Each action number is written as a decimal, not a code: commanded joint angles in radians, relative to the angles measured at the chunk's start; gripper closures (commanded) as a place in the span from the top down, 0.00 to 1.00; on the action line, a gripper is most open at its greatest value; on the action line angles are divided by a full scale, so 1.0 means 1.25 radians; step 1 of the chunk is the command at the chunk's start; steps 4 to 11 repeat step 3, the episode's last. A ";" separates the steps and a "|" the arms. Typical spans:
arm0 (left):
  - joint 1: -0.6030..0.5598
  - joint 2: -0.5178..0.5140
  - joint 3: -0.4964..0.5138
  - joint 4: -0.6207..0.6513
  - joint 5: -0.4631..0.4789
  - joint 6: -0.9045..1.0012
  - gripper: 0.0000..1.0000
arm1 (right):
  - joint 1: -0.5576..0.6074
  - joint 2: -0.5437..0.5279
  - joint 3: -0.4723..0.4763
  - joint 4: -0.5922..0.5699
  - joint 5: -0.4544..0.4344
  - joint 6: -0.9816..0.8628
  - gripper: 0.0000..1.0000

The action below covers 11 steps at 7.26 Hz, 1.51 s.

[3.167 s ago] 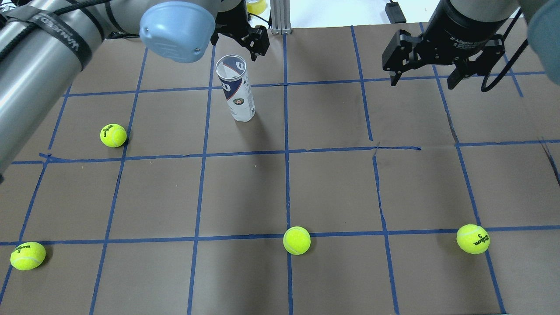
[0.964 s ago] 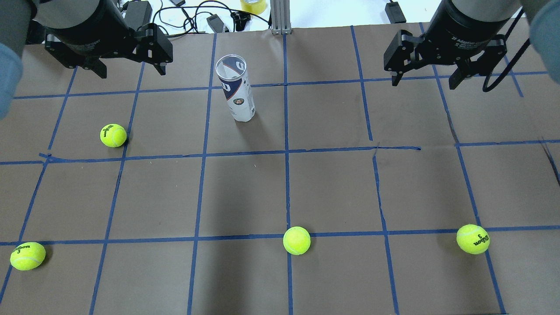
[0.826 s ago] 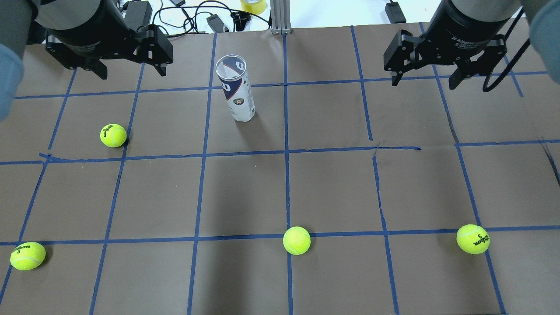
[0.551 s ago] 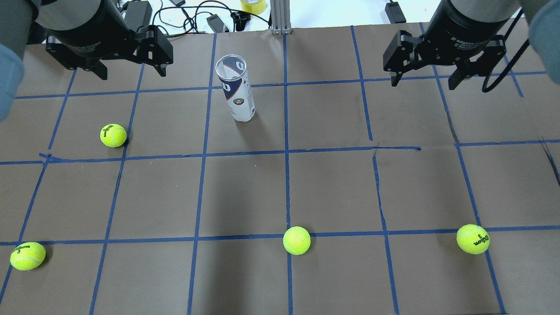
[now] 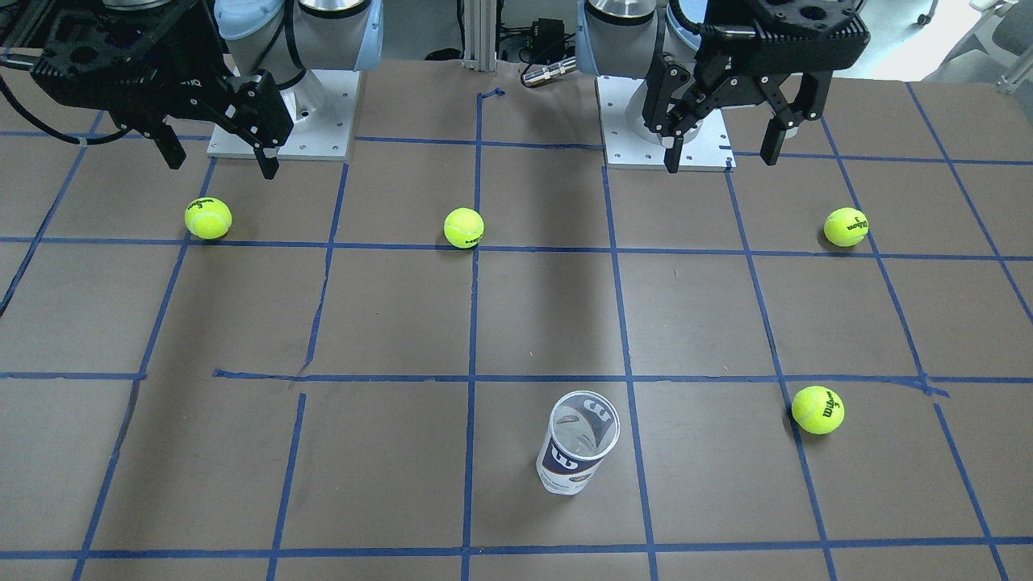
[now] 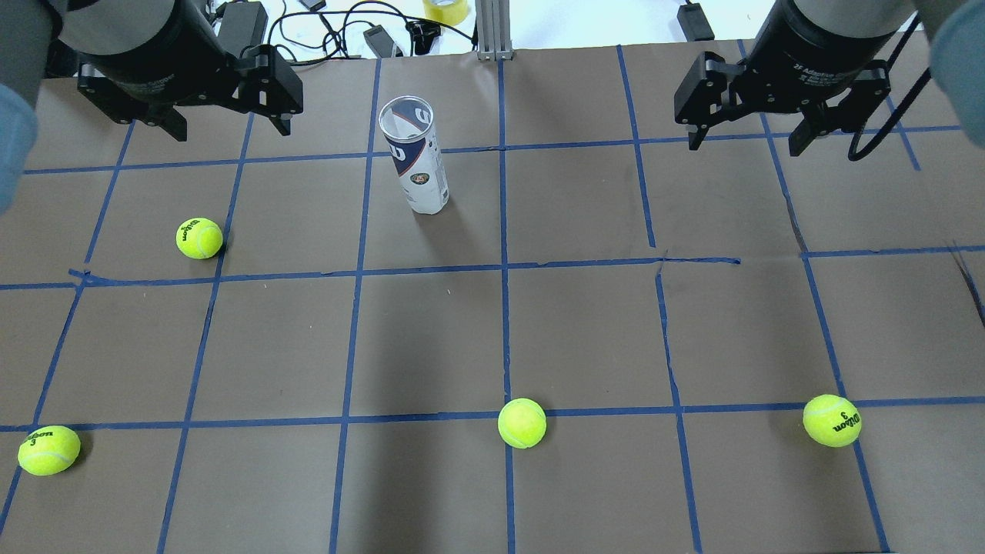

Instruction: Lift up tennis ball bucket

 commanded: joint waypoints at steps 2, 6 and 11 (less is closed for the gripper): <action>0.000 0.002 -0.006 0.001 0.000 0.000 1.00 | 0.001 -0.001 0.000 0.000 0.000 -0.002 1.00; -0.002 0.001 -0.007 0.001 -0.010 0.000 1.00 | 0.001 -0.001 0.000 -0.001 0.001 -0.003 1.00; -0.002 0.001 -0.007 0.001 -0.010 0.000 1.00 | 0.001 -0.001 0.000 -0.001 0.001 -0.003 1.00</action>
